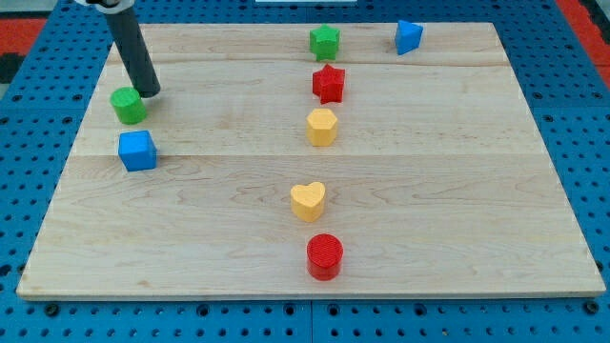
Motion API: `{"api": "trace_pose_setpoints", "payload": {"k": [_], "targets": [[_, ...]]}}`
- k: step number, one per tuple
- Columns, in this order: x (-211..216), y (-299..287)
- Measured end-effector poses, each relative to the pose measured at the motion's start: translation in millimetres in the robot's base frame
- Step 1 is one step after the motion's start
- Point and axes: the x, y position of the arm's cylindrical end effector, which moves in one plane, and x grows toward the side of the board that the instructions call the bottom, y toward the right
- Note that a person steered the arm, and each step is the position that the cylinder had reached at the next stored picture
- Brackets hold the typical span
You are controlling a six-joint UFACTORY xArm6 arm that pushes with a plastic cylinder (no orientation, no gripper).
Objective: Move the blue triangle to the left side
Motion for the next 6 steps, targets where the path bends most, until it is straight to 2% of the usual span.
{"api": "trace_pose_setpoints", "payload": {"k": [1,2,4,5,6], "targets": [[-10,83],[-32,198],[-62,325],[-92,414],[-124,397]]}}
